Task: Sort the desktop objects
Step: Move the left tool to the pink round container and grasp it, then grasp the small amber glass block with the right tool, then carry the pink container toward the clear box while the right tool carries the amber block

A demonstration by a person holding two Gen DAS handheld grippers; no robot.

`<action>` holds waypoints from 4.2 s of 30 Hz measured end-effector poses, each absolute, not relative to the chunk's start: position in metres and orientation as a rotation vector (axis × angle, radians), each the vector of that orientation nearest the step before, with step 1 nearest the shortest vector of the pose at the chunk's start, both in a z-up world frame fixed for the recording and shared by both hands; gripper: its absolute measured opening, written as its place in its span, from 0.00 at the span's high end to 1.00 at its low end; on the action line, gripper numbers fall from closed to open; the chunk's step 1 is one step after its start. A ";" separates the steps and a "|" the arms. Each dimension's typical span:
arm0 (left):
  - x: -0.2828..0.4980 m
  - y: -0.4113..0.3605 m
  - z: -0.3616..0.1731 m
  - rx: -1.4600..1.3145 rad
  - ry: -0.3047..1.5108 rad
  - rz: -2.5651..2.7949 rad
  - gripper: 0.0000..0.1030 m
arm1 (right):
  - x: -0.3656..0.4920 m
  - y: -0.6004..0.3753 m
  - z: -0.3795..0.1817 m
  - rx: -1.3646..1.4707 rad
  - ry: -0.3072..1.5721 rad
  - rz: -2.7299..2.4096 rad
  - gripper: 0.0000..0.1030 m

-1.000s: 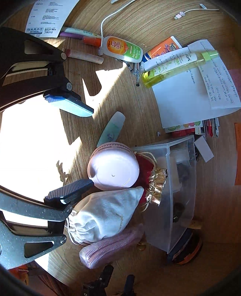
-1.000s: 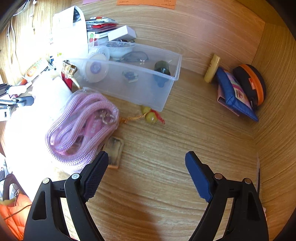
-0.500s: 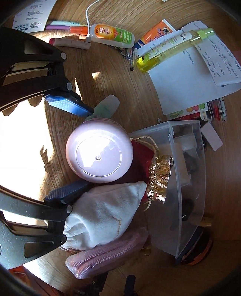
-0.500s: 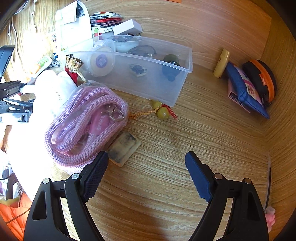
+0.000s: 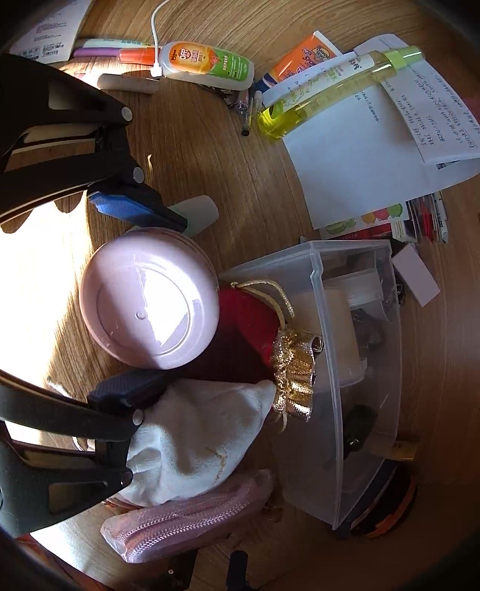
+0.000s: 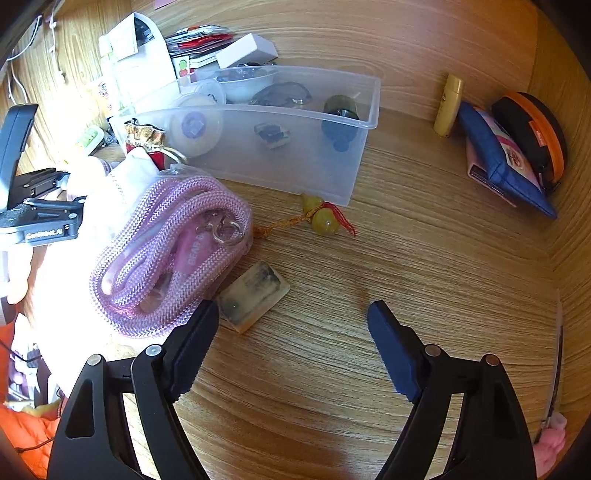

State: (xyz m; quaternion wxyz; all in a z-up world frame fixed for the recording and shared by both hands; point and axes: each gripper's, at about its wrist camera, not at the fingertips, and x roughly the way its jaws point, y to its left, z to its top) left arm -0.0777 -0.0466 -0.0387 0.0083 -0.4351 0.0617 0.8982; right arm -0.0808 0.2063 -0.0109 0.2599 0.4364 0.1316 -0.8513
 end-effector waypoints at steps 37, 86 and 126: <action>-0.054 -0.060 0.019 -1.078 -0.004 2.944 0.36 | -0.086 0.190 0.027 1.036 0.404 -2.377 0.81; -0.114 0.018 0.050 -0.930 0.061 2.792 0.36 | -0.119 0.218 0.070 0.929 0.216 -2.504 0.79; -0.229 -0.006 0.027 -1.189 0.123 2.733 0.36 | -0.210 0.119 0.031 1.045 0.415 -2.301 0.79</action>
